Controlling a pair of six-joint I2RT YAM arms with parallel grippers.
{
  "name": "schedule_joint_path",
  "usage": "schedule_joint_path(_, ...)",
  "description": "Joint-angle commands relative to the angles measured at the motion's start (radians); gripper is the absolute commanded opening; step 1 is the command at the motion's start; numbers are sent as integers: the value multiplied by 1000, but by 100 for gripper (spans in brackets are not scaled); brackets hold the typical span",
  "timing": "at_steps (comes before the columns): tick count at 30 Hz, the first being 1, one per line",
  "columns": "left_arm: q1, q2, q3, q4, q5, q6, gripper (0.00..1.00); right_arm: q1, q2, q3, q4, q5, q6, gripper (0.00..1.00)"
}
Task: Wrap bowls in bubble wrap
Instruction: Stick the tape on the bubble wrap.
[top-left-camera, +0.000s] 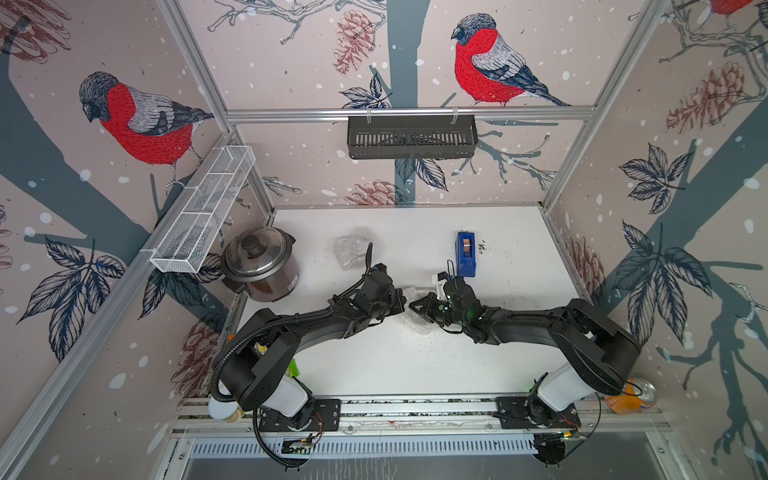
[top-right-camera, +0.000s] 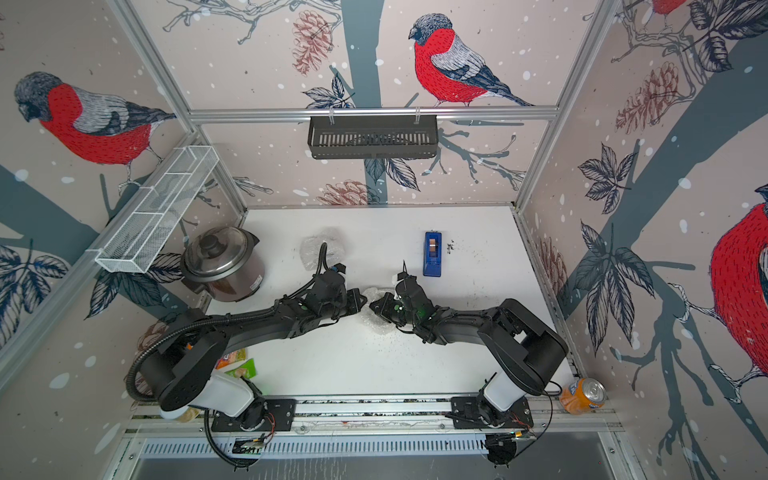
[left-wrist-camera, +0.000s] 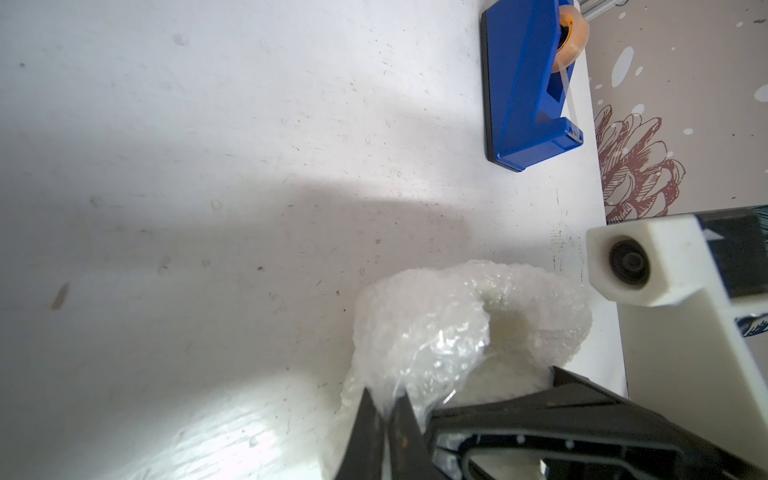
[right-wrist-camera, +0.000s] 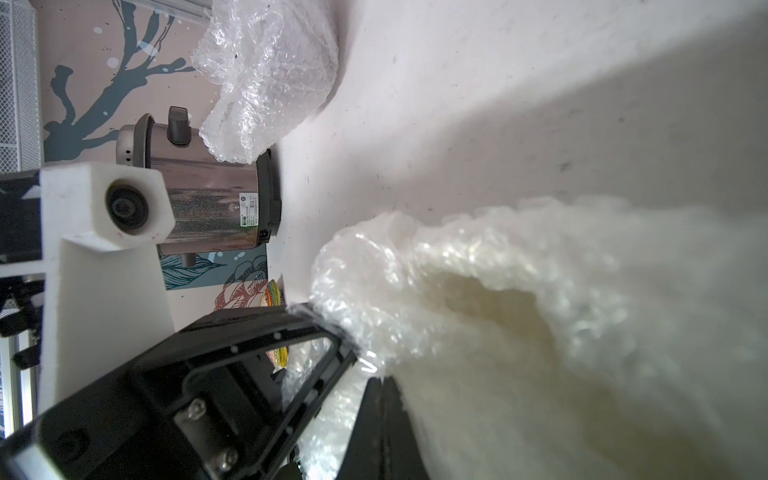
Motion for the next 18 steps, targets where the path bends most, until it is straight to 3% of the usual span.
schedule_joint_path(1, -4, -16, 0, -31, 0, 0, 18, -3, 7, -1, -26, 14, 5, 0)
schedule_joint_path(9, 22, -82, -13, -92, -10, 18, 55, -10, 21, 9, -30, 6, 1, 0)
schedule_joint_path(14, 42, -132, -19, -77, 6, 49, 67, -11, 29, 14, -29, 1, -1, 0)
schedule_joint_path(18, 35, -127, 3, -69, 42, 124, 69, -10, 27, 19, -30, -4, -6, 0)
